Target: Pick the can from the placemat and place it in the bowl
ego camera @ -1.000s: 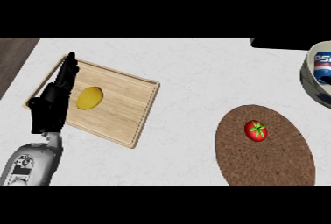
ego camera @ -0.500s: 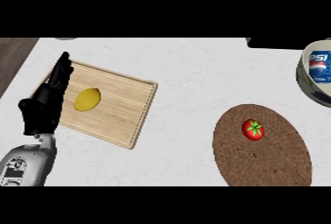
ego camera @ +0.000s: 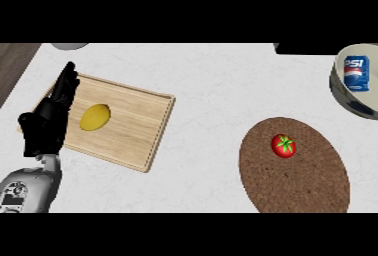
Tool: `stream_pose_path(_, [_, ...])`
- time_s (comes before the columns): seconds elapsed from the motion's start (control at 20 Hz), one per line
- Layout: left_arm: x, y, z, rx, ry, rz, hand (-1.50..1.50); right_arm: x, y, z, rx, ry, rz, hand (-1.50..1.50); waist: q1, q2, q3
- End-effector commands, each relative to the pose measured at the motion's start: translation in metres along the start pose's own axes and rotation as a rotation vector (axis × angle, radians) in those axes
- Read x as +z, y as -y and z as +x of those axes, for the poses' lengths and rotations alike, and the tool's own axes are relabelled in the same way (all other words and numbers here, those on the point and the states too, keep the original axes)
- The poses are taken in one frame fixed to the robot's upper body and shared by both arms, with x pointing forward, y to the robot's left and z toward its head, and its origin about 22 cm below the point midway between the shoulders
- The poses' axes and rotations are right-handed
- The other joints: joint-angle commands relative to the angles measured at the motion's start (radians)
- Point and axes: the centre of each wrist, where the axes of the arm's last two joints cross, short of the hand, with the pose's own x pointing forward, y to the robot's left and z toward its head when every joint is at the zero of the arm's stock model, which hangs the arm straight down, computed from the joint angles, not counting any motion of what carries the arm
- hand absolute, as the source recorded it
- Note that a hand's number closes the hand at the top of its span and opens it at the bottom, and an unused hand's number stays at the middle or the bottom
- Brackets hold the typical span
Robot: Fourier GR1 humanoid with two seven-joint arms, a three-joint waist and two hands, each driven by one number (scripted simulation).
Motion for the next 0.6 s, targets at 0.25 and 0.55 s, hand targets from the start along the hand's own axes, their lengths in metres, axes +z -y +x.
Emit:
stream_pose_path(0.25, [0.009, 0.005, -0.001, 0.014, 0.01, 0.009, 0.0, 0.03, 0.019, -0.025, -0.071, 0.038, 0.094, -1.5, -0.003, -0.007, -0.002])
stream_pose_path(0.55, [-0.008, 0.007, -0.004, 0.005, -0.019, -0.003, 0.0, 0.056, 0.033, -0.044, -0.06, 0.04, 0.122, -1.5, -0.014, -0.006, -0.002])
